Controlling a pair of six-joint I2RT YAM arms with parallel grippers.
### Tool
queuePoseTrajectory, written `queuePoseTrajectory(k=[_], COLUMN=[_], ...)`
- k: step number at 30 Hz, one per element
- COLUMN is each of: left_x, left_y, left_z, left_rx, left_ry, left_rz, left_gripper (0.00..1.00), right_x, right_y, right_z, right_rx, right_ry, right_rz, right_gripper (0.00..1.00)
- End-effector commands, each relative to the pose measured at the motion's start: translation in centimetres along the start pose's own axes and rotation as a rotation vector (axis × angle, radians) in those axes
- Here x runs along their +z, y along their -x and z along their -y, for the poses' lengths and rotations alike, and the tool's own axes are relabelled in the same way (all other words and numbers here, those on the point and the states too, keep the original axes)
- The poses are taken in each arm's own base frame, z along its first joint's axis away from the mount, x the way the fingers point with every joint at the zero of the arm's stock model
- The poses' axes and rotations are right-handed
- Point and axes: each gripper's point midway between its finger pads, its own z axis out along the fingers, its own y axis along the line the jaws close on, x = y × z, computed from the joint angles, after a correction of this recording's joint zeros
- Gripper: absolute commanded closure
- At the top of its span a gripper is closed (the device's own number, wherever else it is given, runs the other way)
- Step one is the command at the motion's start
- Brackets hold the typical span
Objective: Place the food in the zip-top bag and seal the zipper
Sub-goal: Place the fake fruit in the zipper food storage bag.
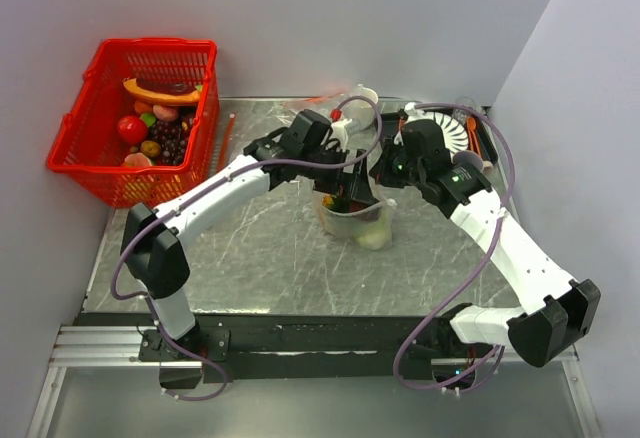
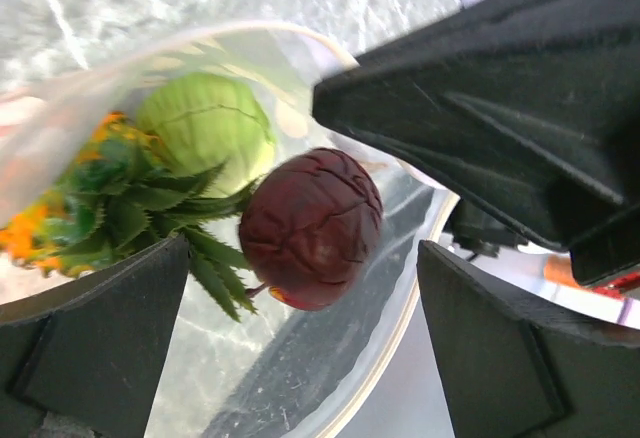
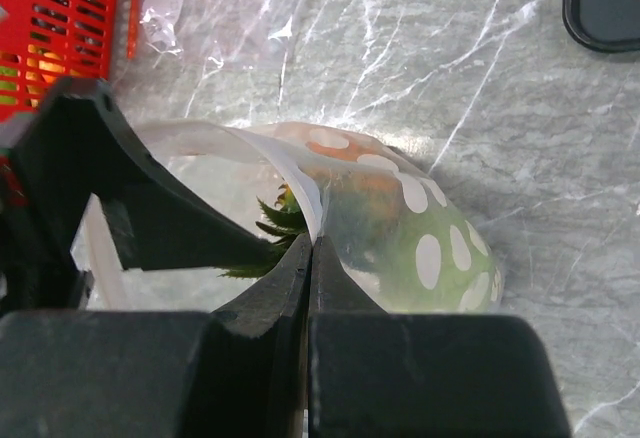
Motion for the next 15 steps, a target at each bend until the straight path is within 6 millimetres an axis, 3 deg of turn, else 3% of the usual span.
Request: queuePoseTrajectory(k=[1,6,8,10,15], left_x=[-3.8,-5.9,-6.3,-6.5,-6.2], left_y=[3.7,5.3,5.3,5.2,4.6], left_z=[1.3,0.6,0.4,0.5,1.1], left_rx=[0.083,0.106,0.088,0.077,0.059], left_ry=[0.075,0.170,0.152,0.118,0.042], left_rz=[0.140,0.193,0.177,0.166,0.145], left_gripper=[0.01,0.05,0.21,0.50,0.81], right_x=[-0.6,-0.6,-0.7,-0.7,-0.6], right_y=[1.6,1.6,1.7,1.7,1.6], right_z=[-0.3,0.0,-0.1,0.1,0.3], right_rx=[0.019,0.024,0.021,0.017,0.020], right_ry=[0.022,0.017,0.019,0.016,0.010], right_rz=[0.077,0.081,0.085,0.085,0.083], right_gripper=[1.00,1.00,1.00,1.00,1.00])
